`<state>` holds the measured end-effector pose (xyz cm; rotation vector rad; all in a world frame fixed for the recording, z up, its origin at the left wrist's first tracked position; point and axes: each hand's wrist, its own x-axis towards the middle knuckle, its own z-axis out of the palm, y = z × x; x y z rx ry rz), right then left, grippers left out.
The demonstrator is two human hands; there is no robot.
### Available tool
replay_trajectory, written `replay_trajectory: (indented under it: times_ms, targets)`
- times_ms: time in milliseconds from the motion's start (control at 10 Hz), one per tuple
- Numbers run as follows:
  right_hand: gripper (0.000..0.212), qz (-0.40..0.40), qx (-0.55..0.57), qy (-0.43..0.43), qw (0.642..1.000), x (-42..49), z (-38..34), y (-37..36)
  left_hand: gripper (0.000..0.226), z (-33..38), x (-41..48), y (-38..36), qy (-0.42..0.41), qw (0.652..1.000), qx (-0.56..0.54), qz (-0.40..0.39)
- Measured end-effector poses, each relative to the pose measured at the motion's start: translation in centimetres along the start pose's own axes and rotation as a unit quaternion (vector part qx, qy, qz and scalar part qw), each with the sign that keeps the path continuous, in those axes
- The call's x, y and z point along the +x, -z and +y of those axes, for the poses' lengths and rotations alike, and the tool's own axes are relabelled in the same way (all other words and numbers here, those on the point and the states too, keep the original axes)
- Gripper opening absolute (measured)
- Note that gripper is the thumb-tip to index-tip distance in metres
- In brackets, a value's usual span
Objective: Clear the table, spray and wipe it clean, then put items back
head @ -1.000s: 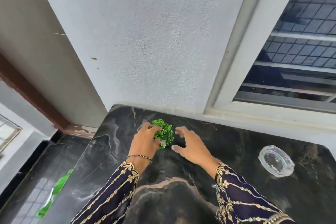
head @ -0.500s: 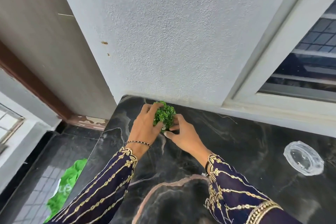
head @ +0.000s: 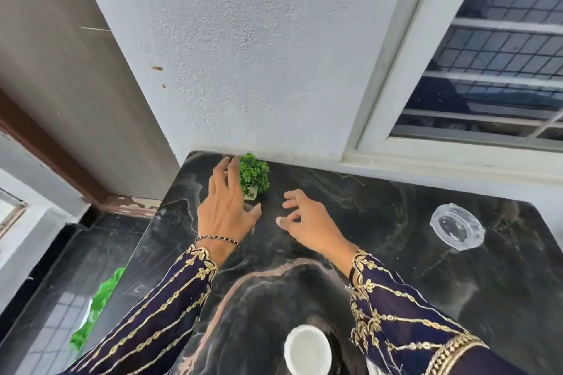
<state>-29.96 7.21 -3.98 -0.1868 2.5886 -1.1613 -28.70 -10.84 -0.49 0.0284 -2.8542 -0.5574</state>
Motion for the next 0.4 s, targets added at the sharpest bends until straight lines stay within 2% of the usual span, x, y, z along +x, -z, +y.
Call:
replay_trajectory:
  times_ms: [400]
  targets:
    - [0.041,0.092,0.036,0.014,0.995,-17.0,2.8,4.6,0.079,8.1,-14.9,3.2,-0.052,0.999,-0.01,-0.003]
